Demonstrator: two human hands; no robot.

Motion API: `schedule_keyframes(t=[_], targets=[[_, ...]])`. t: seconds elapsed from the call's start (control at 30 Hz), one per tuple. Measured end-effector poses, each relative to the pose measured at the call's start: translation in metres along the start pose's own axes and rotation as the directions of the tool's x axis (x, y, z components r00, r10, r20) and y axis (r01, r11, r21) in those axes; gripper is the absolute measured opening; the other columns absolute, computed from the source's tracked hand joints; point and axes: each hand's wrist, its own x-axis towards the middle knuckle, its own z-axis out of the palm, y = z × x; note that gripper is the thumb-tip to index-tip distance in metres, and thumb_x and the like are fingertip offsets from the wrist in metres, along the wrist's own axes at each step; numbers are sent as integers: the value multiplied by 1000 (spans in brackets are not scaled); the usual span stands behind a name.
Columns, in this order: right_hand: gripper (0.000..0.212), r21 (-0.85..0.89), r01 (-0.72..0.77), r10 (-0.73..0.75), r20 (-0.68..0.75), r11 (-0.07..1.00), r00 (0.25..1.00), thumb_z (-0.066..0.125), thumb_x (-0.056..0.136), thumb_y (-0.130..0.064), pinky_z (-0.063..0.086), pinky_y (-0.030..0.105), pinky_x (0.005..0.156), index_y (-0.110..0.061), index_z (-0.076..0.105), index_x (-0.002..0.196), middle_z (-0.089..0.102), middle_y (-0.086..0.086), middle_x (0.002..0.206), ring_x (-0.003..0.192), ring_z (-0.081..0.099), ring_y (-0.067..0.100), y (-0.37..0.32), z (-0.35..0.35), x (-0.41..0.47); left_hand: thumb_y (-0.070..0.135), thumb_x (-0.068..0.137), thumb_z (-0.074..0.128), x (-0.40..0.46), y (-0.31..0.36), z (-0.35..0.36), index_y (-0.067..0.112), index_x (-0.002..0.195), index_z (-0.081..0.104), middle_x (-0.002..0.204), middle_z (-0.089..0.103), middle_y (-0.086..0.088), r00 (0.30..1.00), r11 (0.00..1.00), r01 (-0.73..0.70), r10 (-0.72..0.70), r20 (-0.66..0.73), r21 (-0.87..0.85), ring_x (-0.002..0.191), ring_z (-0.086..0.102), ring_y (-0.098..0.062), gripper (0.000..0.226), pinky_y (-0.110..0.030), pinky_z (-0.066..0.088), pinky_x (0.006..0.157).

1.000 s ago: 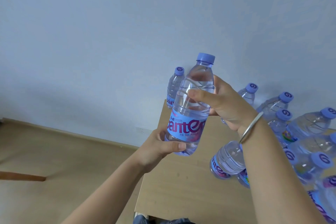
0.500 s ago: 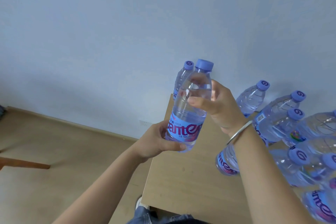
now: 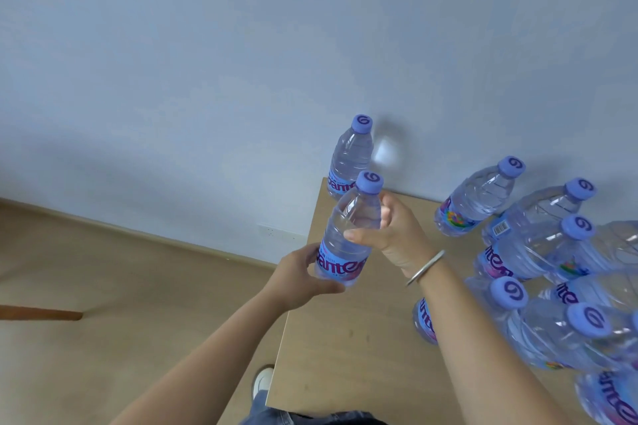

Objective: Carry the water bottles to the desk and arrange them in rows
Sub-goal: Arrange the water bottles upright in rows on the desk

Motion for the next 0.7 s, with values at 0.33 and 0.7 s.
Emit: schedule_keyframes(t=[0.33, 0.7], targets=[[48, -214, 67, -60, 42, 975, 997, 80, 60, 3, 43, 4, 59, -18, 60, 98, 67, -18, 76, 67, 61, -9, 4, -7, 32, 25, 55, 85, 40, -4, -3, 34, 104, 62, 86, 67, 19, 995, 996, 50, -44, -92, 69, 76, 58, 9, 55, -2, 41, 61], [57, -367, 125, -139, -12, 922, 990, 84, 59, -15, 41, 6, 75, -44, 49, 93, 53, -9, 107, 92, 55, -2, 1, -6, 62, 27, 59, 83, 87, -4, -10, 30, 103, 61, 96, 63, 8, 991, 979, -6, 34, -133, 202, 91, 53, -8, 49, -7, 36, 64]])
